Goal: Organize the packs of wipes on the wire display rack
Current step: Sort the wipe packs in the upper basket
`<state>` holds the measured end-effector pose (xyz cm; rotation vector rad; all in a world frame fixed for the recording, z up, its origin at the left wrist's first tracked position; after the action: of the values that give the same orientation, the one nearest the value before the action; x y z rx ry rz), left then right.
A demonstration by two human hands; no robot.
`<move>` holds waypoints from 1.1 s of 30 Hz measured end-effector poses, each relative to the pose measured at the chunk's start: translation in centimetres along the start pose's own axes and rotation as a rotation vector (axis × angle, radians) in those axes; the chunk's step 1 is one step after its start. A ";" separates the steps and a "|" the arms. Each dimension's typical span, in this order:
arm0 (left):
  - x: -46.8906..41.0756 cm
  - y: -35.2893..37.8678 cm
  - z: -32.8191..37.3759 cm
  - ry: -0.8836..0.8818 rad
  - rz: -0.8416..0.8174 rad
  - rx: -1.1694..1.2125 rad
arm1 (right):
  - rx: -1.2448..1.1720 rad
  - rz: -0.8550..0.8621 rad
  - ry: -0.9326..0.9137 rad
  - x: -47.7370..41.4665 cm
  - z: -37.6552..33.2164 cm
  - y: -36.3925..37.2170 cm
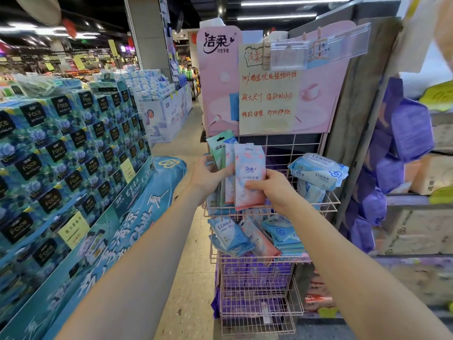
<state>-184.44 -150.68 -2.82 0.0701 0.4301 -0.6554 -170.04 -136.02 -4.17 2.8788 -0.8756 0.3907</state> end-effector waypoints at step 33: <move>0.2 0.4 0.3 0.036 -0.527 -0.383 | -0.135 -0.192 0.071 -0.9 0.5 -2.3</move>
<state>-183.90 -150.54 -2.70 -0.4081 0.6093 -1.0774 -169.39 -133.74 -4.95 2.7734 -0.5846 0.3947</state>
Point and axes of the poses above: each hand's wrist, its own x-axis away from the middle knuckle, its own y-axis out of the palm, z = x × y, the point moved 2 cm from there along -x, towards the middle knuckle, and after that the axes turned 15 degrees about y, right-handed, at the moved point
